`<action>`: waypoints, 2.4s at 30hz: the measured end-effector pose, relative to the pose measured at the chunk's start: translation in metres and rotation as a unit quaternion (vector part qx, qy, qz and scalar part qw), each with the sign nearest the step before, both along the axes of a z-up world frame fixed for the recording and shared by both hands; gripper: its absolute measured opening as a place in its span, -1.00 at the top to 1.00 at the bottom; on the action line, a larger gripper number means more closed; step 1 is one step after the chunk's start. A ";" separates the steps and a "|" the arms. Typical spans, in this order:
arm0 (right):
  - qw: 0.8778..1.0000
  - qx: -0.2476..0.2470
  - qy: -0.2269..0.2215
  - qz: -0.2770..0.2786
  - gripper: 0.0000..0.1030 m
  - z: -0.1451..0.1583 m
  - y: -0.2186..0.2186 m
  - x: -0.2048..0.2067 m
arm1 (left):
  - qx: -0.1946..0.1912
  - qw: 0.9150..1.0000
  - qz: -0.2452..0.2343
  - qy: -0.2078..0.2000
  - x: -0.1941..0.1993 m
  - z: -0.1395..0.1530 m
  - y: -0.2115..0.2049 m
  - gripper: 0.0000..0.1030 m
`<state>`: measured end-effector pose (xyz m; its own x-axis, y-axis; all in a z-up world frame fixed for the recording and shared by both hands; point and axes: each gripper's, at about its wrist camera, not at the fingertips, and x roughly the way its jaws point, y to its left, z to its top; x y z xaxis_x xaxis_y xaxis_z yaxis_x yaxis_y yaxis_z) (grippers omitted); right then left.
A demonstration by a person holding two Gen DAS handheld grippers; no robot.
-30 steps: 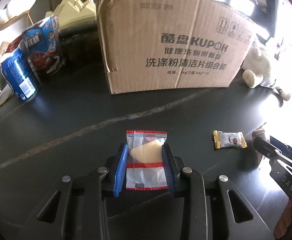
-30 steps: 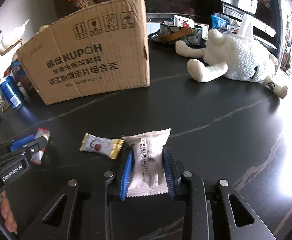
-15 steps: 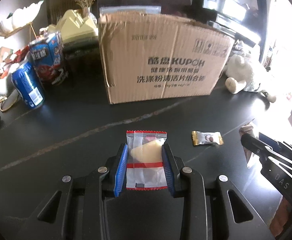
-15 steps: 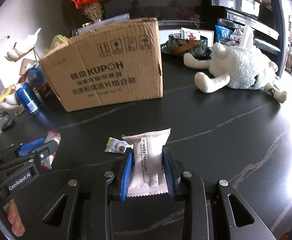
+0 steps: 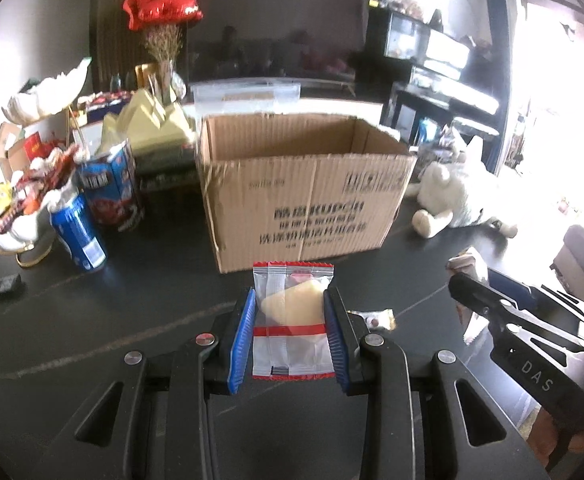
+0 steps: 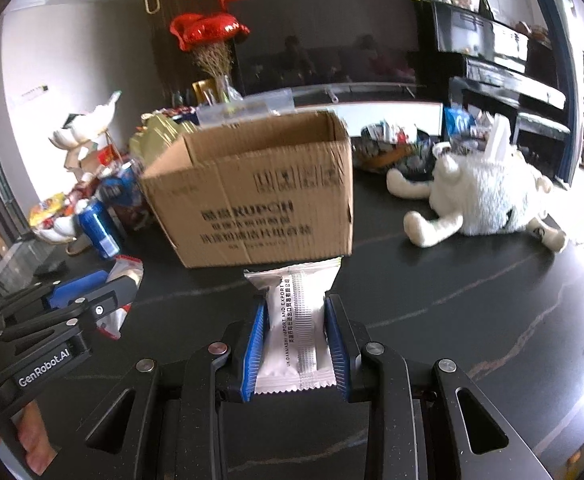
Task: Organize snacks
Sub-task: 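Carry the bread packet and white pillow packet over the box, then open both grippers to drop the packets into the box, then move the left tool to the last gold-wrapped candy on the table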
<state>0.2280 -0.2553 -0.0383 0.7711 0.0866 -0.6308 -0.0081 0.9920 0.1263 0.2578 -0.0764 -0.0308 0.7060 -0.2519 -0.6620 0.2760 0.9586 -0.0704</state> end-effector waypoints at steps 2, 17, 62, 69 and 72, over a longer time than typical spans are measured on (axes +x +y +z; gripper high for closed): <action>1.000 0.000 -0.007 0.008 0.39 0.007 0.002 0.001 | 0.001 1.000 -0.002 -0.008 0.000 0.008 -0.001 0.34; 0.997 0.012 -0.050 0.052 0.39 0.058 0.020 0.051 | 0.001 0.998 -0.001 -0.060 0.034 0.064 0.002 0.34; 0.997 -0.030 -0.011 0.065 0.00 0.061 0.012 0.140 | 0.034 0.999 0.033 -0.024 0.115 0.063 0.001 -0.16; 0.998 -0.030 -0.015 0.058 0.00 0.061 0.003 0.102 | 0.049 0.997 0.016 -0.049 0.074 0.068 -0.007 -0.17; 0.998 -0.029 -0.018 0.044 0.00 0.059 -0.002 0.084 | 0.053 0.997 0.001 -0.051 0.064 0.066 -0.013 -0.18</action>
<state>0.3119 -0.2570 0.0206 0.7846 0.1189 -0.6085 -0.0995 0.9929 0.0657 0.3215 -0.0892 0.0351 0.7708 -0.1829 -0.6103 0.2754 0.9594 0.0604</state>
